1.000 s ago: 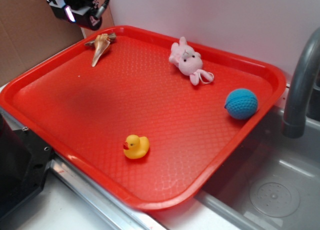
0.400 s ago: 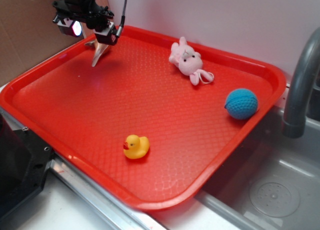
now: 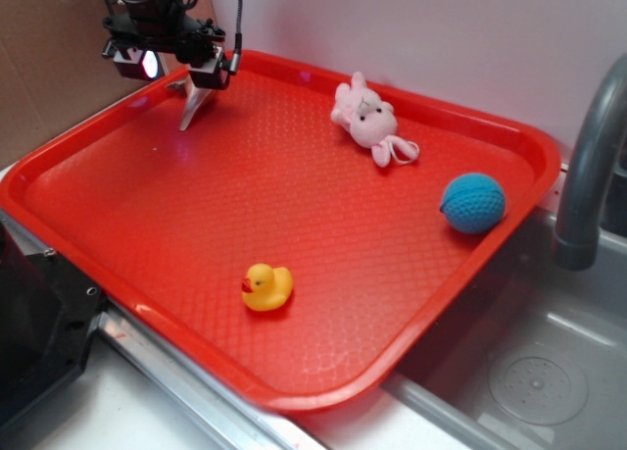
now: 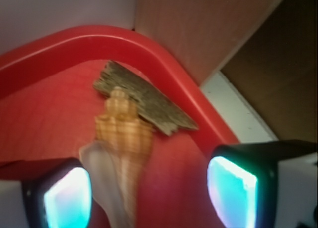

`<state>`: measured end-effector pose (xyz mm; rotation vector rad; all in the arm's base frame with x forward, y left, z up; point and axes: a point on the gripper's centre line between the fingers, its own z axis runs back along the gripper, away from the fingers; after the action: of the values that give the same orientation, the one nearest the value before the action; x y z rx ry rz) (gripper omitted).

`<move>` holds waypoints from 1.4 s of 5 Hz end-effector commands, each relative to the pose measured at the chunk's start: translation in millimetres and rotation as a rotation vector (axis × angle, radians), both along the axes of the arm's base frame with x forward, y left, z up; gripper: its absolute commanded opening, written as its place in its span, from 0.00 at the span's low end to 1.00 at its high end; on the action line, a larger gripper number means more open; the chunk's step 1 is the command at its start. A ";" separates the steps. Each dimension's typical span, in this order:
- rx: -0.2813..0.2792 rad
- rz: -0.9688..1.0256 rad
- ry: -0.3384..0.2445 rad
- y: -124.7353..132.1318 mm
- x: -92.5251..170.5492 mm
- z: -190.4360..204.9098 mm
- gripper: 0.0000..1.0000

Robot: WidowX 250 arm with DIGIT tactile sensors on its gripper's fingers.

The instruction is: Grab the shell.

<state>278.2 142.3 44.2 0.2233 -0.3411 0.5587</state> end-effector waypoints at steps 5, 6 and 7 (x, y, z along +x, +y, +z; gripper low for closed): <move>-0.036 -0.045 -0.095 13.6 6.4 15.6 1.00; -0.011 -0.074 -0.101 4.5 11.3 15.1 1.00; 0.010 -0.084 -0.123 -3.8 10.0 18.3 0.20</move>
<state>290.4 130.9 40.3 0.1819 -0.3990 0.4921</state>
